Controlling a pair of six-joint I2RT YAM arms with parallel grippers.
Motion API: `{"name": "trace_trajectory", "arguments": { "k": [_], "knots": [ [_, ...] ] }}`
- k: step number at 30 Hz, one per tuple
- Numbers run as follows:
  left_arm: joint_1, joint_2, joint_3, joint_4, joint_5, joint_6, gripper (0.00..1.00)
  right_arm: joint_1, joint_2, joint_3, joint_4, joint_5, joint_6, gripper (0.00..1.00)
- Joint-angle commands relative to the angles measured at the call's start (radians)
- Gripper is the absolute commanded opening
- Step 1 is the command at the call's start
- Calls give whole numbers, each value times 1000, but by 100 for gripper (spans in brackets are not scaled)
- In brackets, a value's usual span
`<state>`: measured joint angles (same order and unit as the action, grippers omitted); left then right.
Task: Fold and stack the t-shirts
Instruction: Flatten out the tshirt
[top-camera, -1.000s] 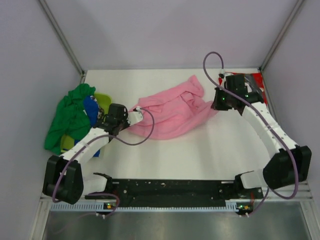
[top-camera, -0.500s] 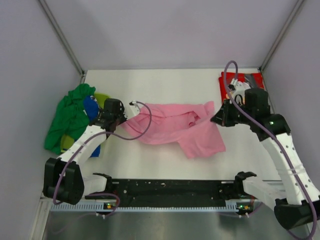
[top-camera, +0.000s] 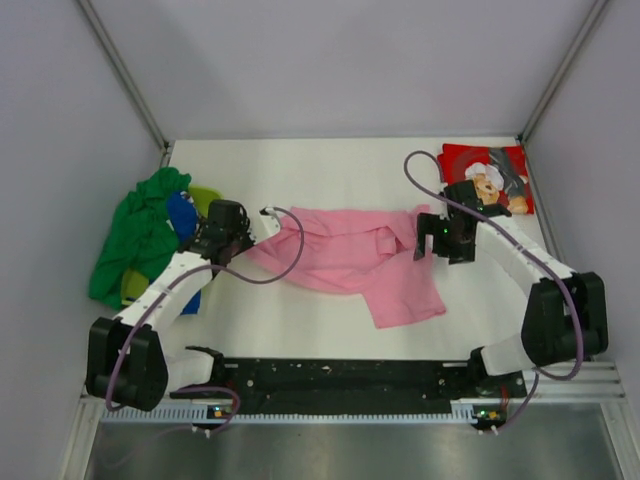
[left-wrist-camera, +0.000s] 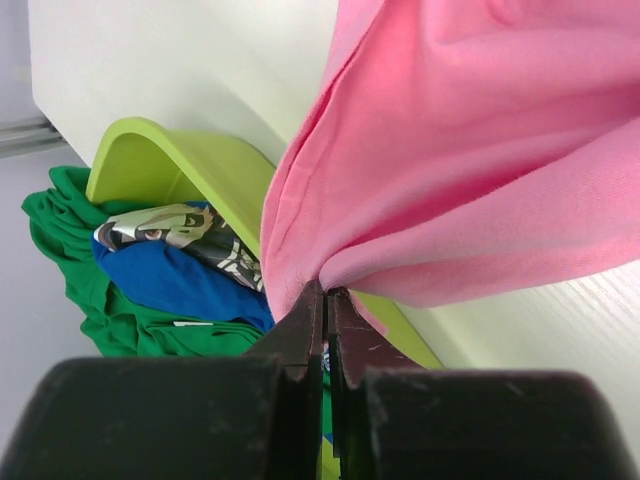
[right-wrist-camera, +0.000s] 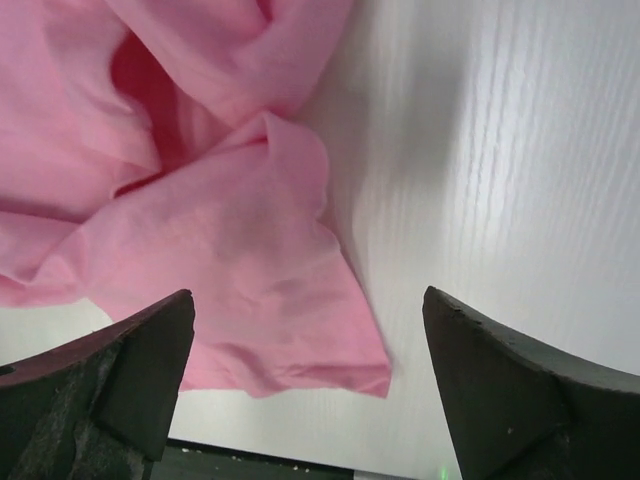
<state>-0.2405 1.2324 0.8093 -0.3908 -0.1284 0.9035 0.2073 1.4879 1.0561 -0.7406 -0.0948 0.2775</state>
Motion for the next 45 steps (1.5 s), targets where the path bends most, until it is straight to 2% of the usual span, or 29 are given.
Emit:
{"name": "trace_trajectory", "arguments": {
  "k": [1,5,9,12,14,15,16,17,22,26,28,30,34,38,41,45],
  "knots": [
    [7,-37,1,6,35,-17,0,4,-179,-141,26,89,95,94],
    [6,-31,19,-5,47,-35,0,56,-251,-312,85,67,196,92],
    [6,-42,21,-17,55,-38,0,142,-210,-386,148,90,275,92],
    [6,-63,13,-20,49,-37,0,170,-143,-395,190,90,296,83],
    [7,-80,7,-26,39,-41,0,173,-120,-403,211,69,290,62],
    [6,-89,7,-31,36,-41,0,173,-121,-406,221,50,289,44],
    [7,-99,10,-39,27,-44,0,172,-130,-406,225,41,285,17],
    [7,-106,14,-43,18,-48,0,172,-150,-400,222,30,281,0],
    [7,-137,126,-153,-20,-86,0,170,-351,-286,130,15,261,0],
    [7,-201,258,-294,-14,-117,0,170,-549,-67,-41,67,194,0],
    [6,-250,324,-367,35,-115,0,168,-627,115,-132,90,143,0],
    [6,-293,408,-451,90,-120,0,169,-656,276,-228,127,94,0],
    [6,-330,638,-641,166,-140,0,169,-669,591,-397,106,26,0],
    [6,-364,842,-779,245,-133,0,169,-676,839,-471,53,17,0],
    [6,-358,979,-850,277,-140,0,168,-680,947,-477,37,19,0],
    [6,-329,1030,-853,242,-137,0,169,-652,964,-442,61,19,0]
  ]
}}
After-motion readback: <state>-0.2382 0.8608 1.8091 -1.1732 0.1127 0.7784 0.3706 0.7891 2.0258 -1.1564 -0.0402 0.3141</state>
